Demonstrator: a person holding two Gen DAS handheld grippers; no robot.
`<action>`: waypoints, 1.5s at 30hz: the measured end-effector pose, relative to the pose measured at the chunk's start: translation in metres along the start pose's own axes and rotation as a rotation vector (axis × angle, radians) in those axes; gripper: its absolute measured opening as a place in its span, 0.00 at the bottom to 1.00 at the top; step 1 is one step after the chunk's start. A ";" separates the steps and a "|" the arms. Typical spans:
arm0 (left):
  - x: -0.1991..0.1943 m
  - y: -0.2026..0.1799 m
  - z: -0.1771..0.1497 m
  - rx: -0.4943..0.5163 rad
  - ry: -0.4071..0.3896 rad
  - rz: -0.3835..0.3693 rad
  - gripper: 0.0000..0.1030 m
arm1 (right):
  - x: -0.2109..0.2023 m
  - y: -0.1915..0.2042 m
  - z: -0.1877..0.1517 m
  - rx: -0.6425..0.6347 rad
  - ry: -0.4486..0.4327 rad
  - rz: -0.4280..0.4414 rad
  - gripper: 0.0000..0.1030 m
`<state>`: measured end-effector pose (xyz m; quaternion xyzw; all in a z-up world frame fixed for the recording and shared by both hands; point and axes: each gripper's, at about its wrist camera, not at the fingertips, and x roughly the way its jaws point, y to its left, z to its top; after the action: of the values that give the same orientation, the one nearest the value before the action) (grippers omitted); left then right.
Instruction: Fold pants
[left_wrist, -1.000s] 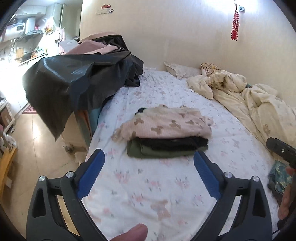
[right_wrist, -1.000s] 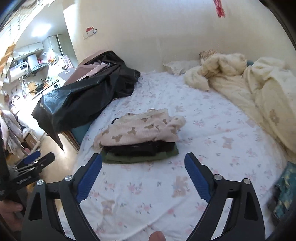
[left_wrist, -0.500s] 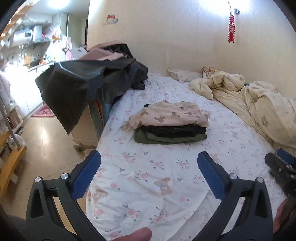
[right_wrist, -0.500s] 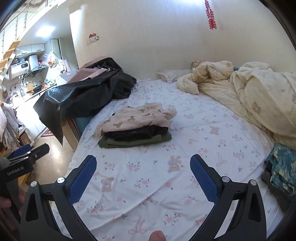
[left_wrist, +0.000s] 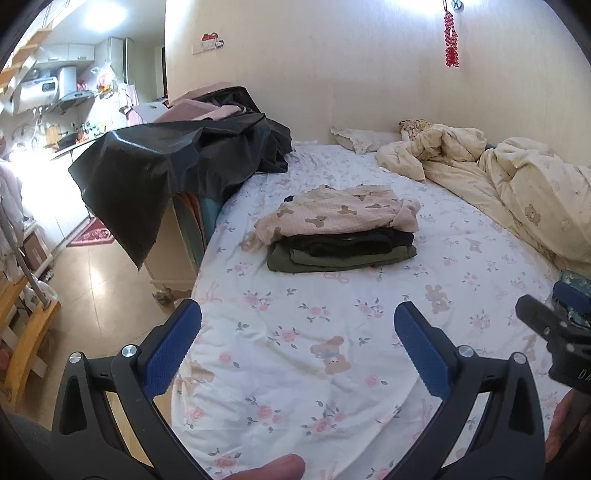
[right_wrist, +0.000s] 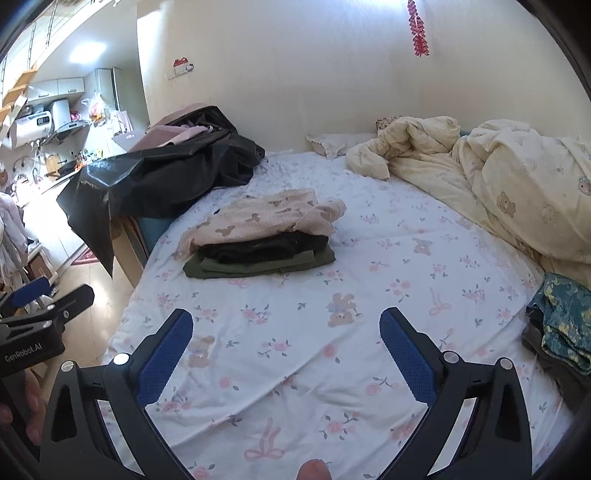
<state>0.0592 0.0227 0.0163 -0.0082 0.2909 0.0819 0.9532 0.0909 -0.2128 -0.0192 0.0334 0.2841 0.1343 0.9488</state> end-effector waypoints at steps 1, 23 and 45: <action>0.001 0.000 -0.001 -0.004 0.005 -0.006 1.00 | 0.001 0.000 0.000 0.000 0.001 0.002 1.00; 0.001 -0.003 -0.009 0.023 0.027 -0.030 1.00 | -0.002 0.004 -0.001 -0.019 -0.015 -0.015 1.00; -0.002 -0.001 -0.006 0.023 0.015 -0.032 1.00 | -0.008 0.008 -0.003 -0.010 -0.027 -0.024 1.00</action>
<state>0.0544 0.0214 0.0120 -0.0027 0.2989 0.0633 0.9522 0.0814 -0.2078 -0.0160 0.0270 0.2708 0.1239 0.9543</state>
